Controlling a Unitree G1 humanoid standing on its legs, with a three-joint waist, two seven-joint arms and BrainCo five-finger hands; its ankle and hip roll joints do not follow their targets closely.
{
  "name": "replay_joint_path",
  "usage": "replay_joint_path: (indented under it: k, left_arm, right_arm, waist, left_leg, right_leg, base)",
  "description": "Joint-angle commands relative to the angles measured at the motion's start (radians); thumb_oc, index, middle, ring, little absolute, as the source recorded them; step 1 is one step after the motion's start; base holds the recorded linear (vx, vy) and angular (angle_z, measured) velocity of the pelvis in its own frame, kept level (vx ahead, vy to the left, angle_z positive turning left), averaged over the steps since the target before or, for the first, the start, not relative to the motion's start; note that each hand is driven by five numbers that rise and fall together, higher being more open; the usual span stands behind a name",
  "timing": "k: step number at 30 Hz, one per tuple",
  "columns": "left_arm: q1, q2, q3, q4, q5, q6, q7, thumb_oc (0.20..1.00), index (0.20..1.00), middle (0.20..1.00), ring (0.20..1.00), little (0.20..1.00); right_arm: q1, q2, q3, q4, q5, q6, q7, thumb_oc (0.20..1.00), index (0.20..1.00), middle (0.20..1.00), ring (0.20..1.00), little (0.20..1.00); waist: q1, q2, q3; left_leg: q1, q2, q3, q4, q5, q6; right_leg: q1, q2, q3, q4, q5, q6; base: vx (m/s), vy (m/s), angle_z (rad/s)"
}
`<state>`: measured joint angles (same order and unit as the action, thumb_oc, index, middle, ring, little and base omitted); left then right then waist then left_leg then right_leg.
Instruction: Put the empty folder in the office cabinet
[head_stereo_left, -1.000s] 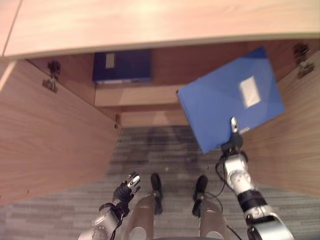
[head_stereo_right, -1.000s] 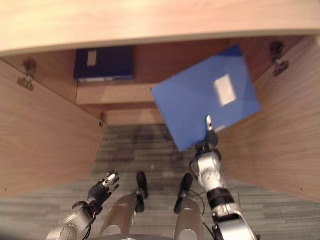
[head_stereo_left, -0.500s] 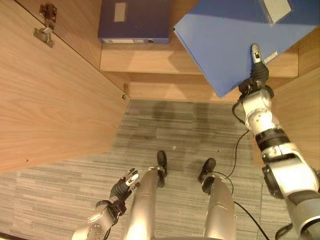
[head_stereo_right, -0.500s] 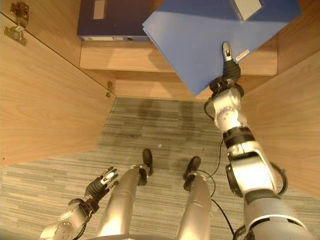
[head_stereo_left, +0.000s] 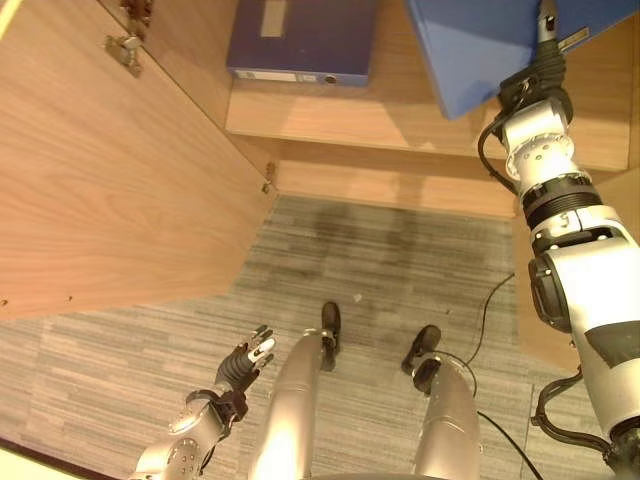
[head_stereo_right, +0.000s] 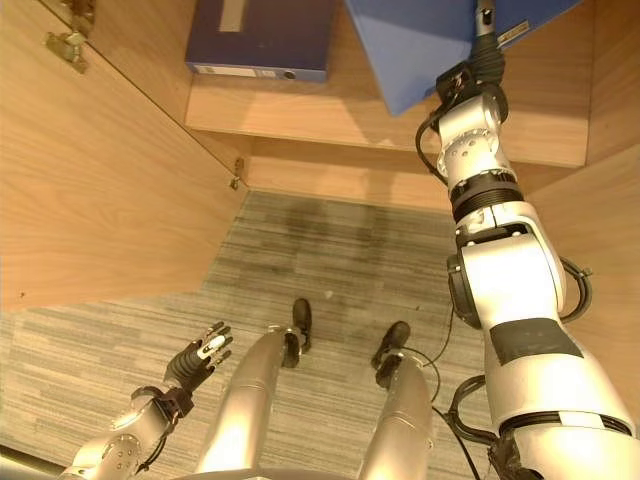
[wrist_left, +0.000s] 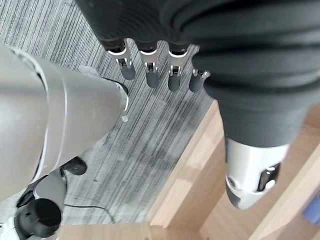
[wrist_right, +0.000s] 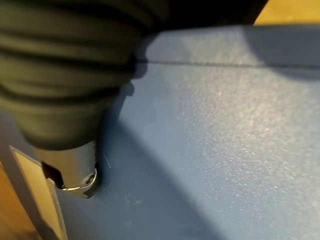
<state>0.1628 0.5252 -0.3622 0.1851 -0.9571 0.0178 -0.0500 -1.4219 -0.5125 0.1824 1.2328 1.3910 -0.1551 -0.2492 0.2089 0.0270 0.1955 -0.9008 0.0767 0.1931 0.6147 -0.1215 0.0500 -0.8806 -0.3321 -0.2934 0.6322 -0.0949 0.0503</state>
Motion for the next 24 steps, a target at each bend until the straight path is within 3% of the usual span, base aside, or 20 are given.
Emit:
replay_joint_path:
  k: [1, 7, 16, 24]
  left_arm:
    - [0.019, 0.055, -0.033, -0.033, -0.025, -0.031, 0.025, 1.000, 1.000, 1.000, 1.000, 1.000]
    - [0.026, 0.070, -0.028, -0.049, -0.022, -0.035, 0.028, 1.000, 1.000, 1.000, 1.000, 1.000]
    - [0.041, 0.112, -0.043, -0.034, 0.001, -0.035, 0.009, 1.000, 1.000, 1.000, 1.000, 1.000]
    - [0.041, 0.127, -0.049, -0.041, -0.005, -0.040, 0.020, 1.000, 1.000, 1.000, 1.000, 1.000]
  right_arm:
    - [-0.051, -0.047, -0.027, -0.027, 0.024, -0.082, -0.012, 0.200, 0.200, 0.200, 0.200, 0.200]
    - [-0.047, -0.014, -0.100, -0.050, 0.066, -0.129, -0.032, 0.200, 0.200, 0.200, 0.200, 0.200]
    - [-0.083, -0.078, -0.106, -0.027, 0.081, -0.141, -0.048, 0.200, 0.200, 0.200, 0.200, 0.200]
    - [-0.085, -0.075, -0.133, -0.011, 0.088, -0.169, -0.081, 0.200, 0.200, 0.200, 0.200, 0.200]
  waist:
    - [0.015, -0.001, -0.043]
    - [0.044, 0.014, -0.051]
    - [0.085, 0.019, -0.056]
    - [0.098, 0.022, -0.063]
  left_leg:
    - [-0.026, -0.016, -0.065, 0.037, -0.106, -0.029]
    - [-0.023, -0.021, -0.077, 0.018, -0.105, -0.026]
    - [-0.042, -0.036, -0.112, 0.031, -0.103, -0.030]
    - [-0.056, -0.043, -0.118, 0.007, -0.093, -0.030]
  right_leg:
    - [0.055, 0.009, -0.013, -0.053, -0.045, 0.046]
    - [0.071, 0.003, -0.038, -0.088, -0.027, 0.066]
    - [0.082, -0.022, -0.065, -0.057, -0.048, 0.075]
    - [0.070, -0.035, -0.081, -0.076, -0.032, 0.089]
  base:
    - [-0.01, 0.033, 0.13]
    - [-0.01, 0.014, 0.08]
    - [0.01, -0.015, 0.14]
    - [-0.01, 0.010, 0.11]
